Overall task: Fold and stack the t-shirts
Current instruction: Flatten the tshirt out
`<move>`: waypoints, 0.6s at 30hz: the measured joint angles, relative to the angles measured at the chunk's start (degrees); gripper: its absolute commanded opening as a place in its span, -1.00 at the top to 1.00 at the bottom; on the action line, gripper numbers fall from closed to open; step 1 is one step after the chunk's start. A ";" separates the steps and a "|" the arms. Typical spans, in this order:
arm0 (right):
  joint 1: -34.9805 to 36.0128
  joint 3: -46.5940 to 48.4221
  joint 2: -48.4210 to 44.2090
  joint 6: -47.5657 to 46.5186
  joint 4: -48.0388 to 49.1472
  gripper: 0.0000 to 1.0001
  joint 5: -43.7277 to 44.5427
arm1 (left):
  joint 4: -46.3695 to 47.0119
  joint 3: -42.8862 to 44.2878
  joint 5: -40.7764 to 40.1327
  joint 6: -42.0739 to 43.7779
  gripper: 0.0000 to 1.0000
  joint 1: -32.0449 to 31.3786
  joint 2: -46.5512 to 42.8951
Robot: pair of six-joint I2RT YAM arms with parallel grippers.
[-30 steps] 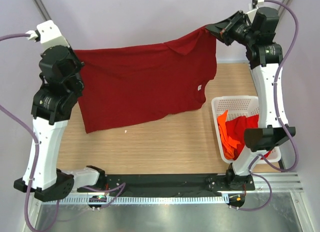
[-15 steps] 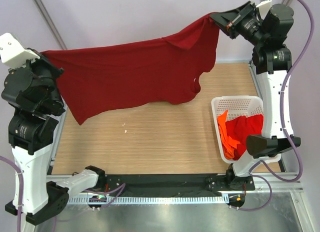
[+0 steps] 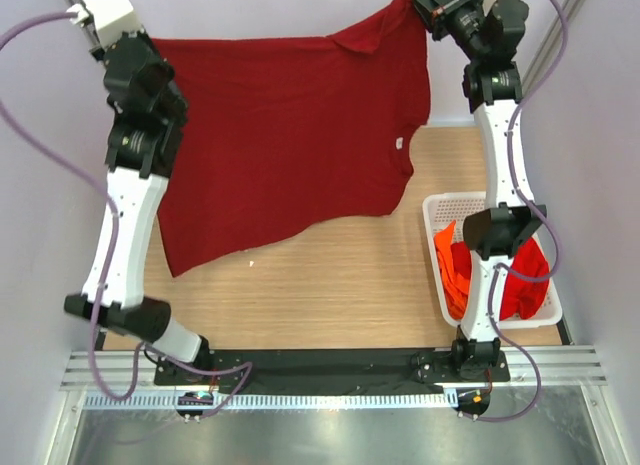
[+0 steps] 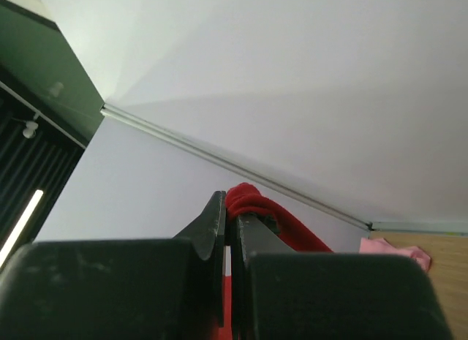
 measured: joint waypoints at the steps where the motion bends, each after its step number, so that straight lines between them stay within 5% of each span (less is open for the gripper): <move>1: 0.02 0.81 1.38 0.92 0.87 0.98 0.76 | 0.26 1.79 0.26 -0.02 1.00 1.07 2.23; 11: 0.63 2.45 2.51 3.96 5.57 0.98 6.05 | 1.18 13.27 4.66 -4.94 1.00 5.14 9.05; 18: 0.87 -8.00 -10.12 2.01 5.42 0.98 3.96 | 0.09 4.11 6.75 -9.62 0.99 5.75 -1.60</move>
